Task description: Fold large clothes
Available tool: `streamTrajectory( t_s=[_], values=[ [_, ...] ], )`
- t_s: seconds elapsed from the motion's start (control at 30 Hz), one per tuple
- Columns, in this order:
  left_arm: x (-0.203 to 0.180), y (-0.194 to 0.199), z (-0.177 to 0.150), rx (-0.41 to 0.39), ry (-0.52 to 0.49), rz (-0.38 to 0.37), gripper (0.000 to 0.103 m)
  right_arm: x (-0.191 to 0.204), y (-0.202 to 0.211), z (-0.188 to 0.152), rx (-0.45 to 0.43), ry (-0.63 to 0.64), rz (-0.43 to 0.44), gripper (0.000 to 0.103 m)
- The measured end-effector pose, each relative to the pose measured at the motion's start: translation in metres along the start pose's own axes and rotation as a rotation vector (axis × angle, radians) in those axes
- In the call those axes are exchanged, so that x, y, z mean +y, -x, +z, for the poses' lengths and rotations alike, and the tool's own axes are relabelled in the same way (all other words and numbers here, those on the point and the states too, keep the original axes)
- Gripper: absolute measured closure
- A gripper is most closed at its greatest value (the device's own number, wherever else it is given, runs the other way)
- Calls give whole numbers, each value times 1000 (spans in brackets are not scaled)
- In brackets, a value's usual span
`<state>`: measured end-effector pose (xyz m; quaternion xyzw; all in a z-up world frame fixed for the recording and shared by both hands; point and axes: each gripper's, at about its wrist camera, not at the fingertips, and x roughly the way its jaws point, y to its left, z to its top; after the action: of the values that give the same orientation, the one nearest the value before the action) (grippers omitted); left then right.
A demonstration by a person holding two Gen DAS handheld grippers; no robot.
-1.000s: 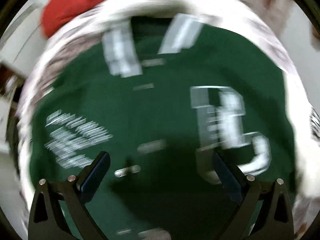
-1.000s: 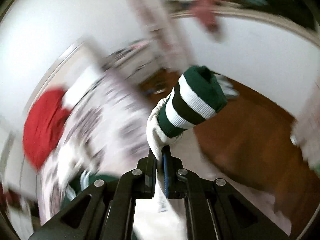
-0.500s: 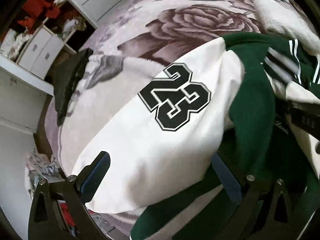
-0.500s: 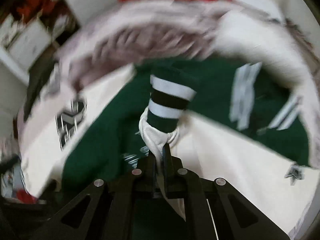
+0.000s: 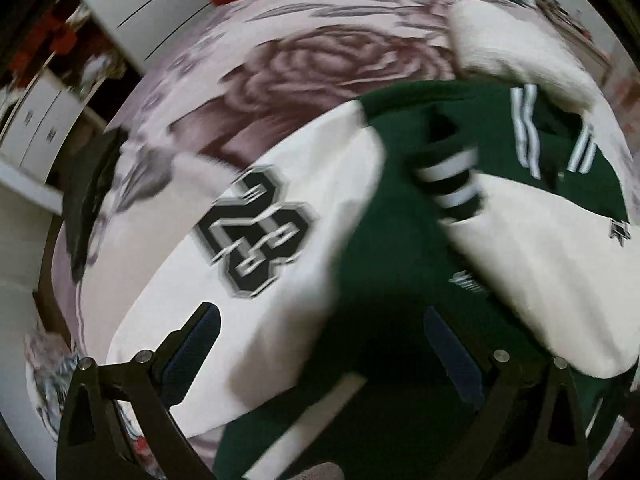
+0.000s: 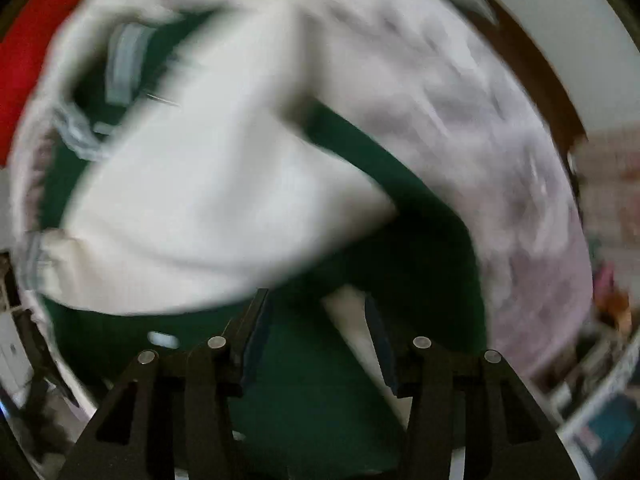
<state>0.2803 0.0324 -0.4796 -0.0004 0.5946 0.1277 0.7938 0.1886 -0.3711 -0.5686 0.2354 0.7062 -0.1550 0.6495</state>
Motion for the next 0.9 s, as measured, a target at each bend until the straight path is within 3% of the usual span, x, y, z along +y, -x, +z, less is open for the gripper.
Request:
streamTrajectory(
  t_s=[0.07, 0.13, 0.17, 0.23, 0.3, 0.33, 0.43, 0.47, 0.5, 0.6, 0.73, 0.8, 0.9],
  values=[
    [-20, 0, 7, -12, -32, 0, 0, -23, -22, 6, -1, -14, 54, 60],
    [-39, 0, 14, -32, -60, 10, 0, -34, -22, 17, -106, -37, 105, 70],
    [-48, -1, 18, -51, -67, 24, 0, -47, -13, 23, -200, -86, 115, 72],
    [-57, -5, 24, -57, -65, 45, 0, -79, -2, 26, -293, -219, 154, 78],
    [-62, -20, 29, -13, -35, 35, 0, -122, -10, 23, -283, -351, 216, 79],
    [-63, -32, 30, 14, -29, 47, 0, -133, -17, 21, -251, -356, 221, 79],
    [-68, -76, 25, 68, -77, 135, 0, -146, -18, 12, -151, -262, 225, 78],
    [-67, -88, 22, 65, -98, 160, 0, -150, -12, 3, -134, -230, 216, 72],
    [-65, -93, 21, 55, -96, 159, 0, -148, -8, -7, -128, -219, 199, 61],
    [-50, -79, 22, 44, -50, 127, 0, -162, 19, -26, -129, -238, 204, 59],
    [2, -19, 0, 0, 109, 50, 0, -137, 42, -43, -127, -178, 255, 58],
    [45, 3, -26, 23, 226, 28, 0, -88, 51, -36, -113, -81, 275, 56],
    [127, 13, -88, 132, 491, -14, 0, -19, 47, -42, -79, 95, 289, 55]
  ],
)
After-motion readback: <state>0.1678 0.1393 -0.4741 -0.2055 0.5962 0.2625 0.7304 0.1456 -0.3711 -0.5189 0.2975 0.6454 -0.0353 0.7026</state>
